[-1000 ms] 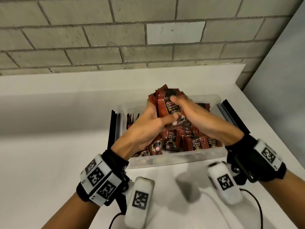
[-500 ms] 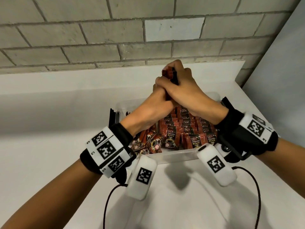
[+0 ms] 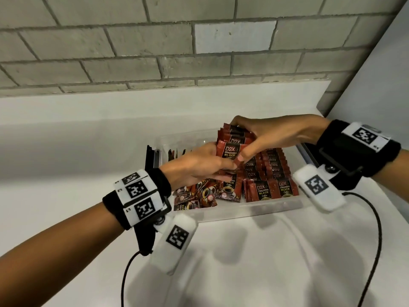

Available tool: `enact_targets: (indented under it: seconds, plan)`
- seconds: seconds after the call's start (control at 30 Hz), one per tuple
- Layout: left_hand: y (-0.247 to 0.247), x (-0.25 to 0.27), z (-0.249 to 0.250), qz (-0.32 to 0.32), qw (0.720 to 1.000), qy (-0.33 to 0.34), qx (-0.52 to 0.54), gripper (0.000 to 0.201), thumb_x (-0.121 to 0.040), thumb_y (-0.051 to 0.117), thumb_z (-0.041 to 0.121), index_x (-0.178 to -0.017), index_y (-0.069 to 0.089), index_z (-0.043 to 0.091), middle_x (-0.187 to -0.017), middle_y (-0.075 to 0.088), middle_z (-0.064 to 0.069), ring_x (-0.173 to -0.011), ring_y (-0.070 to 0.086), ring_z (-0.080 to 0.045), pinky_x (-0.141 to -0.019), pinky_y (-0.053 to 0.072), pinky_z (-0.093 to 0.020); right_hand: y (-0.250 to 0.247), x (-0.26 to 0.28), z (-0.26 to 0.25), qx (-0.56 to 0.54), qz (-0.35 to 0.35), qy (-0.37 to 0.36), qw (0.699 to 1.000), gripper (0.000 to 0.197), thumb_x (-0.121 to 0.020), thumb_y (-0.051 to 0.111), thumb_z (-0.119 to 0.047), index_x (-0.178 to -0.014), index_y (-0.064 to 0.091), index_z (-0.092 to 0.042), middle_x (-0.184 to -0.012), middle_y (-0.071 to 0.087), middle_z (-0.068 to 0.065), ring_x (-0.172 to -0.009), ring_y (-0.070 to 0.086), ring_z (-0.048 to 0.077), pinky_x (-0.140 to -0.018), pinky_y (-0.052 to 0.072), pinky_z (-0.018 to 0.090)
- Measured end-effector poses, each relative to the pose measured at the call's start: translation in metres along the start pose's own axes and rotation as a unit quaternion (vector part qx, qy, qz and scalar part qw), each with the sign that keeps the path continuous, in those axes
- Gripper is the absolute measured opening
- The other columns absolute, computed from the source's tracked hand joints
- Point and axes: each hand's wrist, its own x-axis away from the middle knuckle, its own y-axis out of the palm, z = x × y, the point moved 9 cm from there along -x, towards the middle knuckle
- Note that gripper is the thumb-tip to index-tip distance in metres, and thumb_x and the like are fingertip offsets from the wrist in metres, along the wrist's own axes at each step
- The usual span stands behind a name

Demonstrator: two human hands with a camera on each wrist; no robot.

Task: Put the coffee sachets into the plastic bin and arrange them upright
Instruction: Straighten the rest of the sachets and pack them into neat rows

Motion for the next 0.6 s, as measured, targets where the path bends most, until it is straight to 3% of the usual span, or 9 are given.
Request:
enact_targets:
  seconds: [0.13,0.2,0.27,0.3,0.4,0.5,0.53,0.6]
  plan:
    - [0.007,-0.004,-0.018,-0.017,0.999,-0.044,-0.011,0.027,-0.088,0.055,-0.006,-0.112,0.059,0.005,-0.114,0.064,-0.011,-0.110,0.060,-0.021,-0.097,0.049,-0.036,0.019,-0.015,0.017,0.034,-0.048,0.037,0.998,0.059,-0.086,0.065,-0.008,-0.131,0.028,-0.018,-0.111,0.059,0.002,-0.101,0.064,0.015,-0.083,0.054,0.026]
    - [0.011,-0.004,-0.028,-0.028,0.997,-0.074,-0.028,0.014,-0.088,0.057,-0.005,-0.094,0.062,0.006,-0.101,0.065,-0.010,-0.103,0.061,-0.021,-0.099,0.048,-0.036,0.028,-0.020,0.024,0.070,-0.067,0.053,0.994,0.057,-0.089,0.062,-0.011,-0.134,0.027,-0.018,-0.114,0.057,-0.001,-0.106,0.061,0.016,-0.090,0.052,0.029]
    - [0.012,-0.005,-0.034,-0.030,0.994,-0.087,-0.057,0.016,-0.086,0.061,-0.001,-0.075,0.060,0.010,-0.086,0.061,-0.007,-0.095,0.059,-0.021,-0.099,0.046,-0.034,0.034,-0.024,0.030,0.082,-0.077,0.070,0.991,0.057,-0.091,0.059,-0.011,-0.137,0.026,-0.014,-0.123,0.054,0.001,-0.114,0.056,0.019,-0.097,0.049,0.031]
    - [0.011,-0.004,-0.035,-0.031,0.992,-0.095,-0.071,0.016,-0.084,0.065,0.000,-0.074,0.060,0.012,-0.083,0.061,-0.006,-0.093,0.059,-0.020,-0.094,0.047,-0.031,0.036,-0.026,0.034,0.090,-0.075,0.080,0.990,0.065,-0.091,0.059,-0.013,-0.143,0.019,-0.011,-0.132,0.049,0.005,-0.119,0.053,0.020,-0.100,0.047,0.031]
    - [0.013,0.001,-0.041,-0.065,0.986,-0.125,-0.087,0.014,-0.080,0.069,-0.004,-0.086,0.064,0.009,-0.087,0.066,-0.006,-0.096,0.061,-0.021,-0.088,0.047,-0.025,0.042,-0.030,0.045,0.117,-0.074,0.109,0.984,0.091,-0.091,0.060,-0.016,-0.149,-0.010,-0.007,-0.155,0.019,0.012,-0.130,0.043,0.021,-0.105,0.043,0.030]
    - [0.009,0.004,-0.045,-0.077,0.979,-0.149,-0.117,0.029,-0.078,0.067,-0.011,-0.104,0.063,0.002,-0.107,0.067,-0.011,-0.107,0.061,-0.024,-0.098,0.046,-0.031,0.056,-0.035,0.051,0.095,-0.105,0.115,0.983,0.095,-0.089,0.063,-0.010,-0.149,-0.010,-0.005,-0.147,0.036,0.018,-0.100,0.060,0.014,-0.086,0.053,0.023]
    - [0.009,0.006,-0.047,-0.081,0.977,-0.154,-0.124,0.031,-0.078,0.066,-0.011,-0.106,0.062,0.004,-0.106,0.068,-0.009,-0.102,0.062,-0.022,-0.091,0.049,-0.029,0.057,-0.036,0.050,0.103,-0.105,0.114,0.982,0.096,-0.087,0.066,-0.011,-0.149,-0.007,-0.005,-0.146,0.037,0.019,-0.093,0.061,0.011,-0.081,0.054,0.021]
    - [0.010,0.010,-0.049,-0.093,0.970,-0.167,-0.152,0.028,-0.083,0.064,-0.007,-0.104,0.060,0.011,-0.100,0.066,-0.003,-0.093,0.060,-0.014,-0.076,0.048,-0.021,0.054,-0.036,0.049,0.168,-0.086,0.107,0.976,0.100,-0.084,0.071,-0.020,-0.149,-0.003,-0.006,-0.150,0.031,0.015,-0.105,0.058,0.014,-0.087,0.051,0.022]
